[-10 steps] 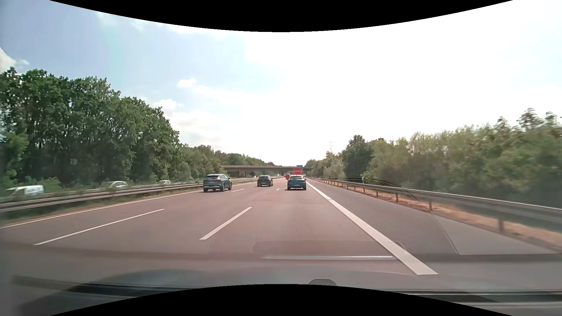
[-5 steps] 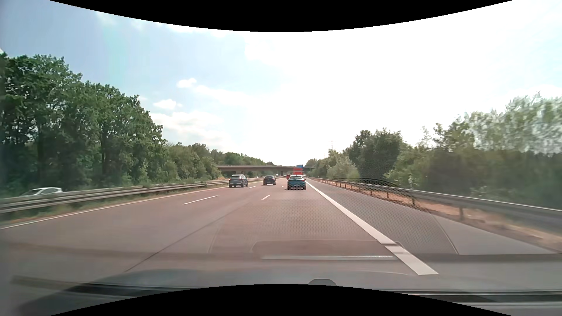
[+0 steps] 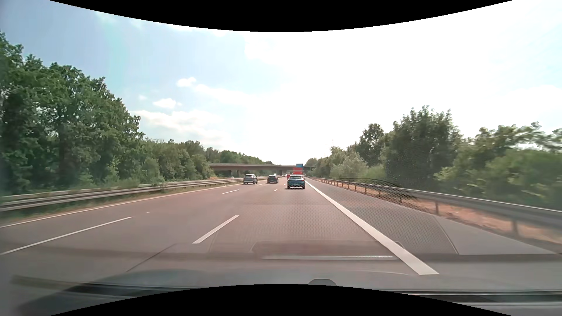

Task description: Follow the waypoints while adhering to traffic rules and regulations

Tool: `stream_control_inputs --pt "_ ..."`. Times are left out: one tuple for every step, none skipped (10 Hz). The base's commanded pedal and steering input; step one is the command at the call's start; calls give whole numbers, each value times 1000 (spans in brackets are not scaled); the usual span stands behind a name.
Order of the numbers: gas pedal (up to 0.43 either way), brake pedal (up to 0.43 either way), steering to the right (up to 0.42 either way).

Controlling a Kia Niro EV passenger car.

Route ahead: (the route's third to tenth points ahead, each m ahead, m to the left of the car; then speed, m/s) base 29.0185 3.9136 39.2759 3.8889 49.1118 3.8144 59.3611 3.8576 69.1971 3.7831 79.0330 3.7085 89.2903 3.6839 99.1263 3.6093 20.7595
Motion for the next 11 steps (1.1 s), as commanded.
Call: stream_control_inputs --pt "197 0 -3" --pt "197 0 -4" --pt "197 0 -4" --pt "209 0 -4" --pt "209 0 -4" --pt "209 0 -4" --pt "220 0 -4" --pt "220 0 -4" --pt "220 0 -4" --pt "220 0 -3" --pt "220 0 -3"
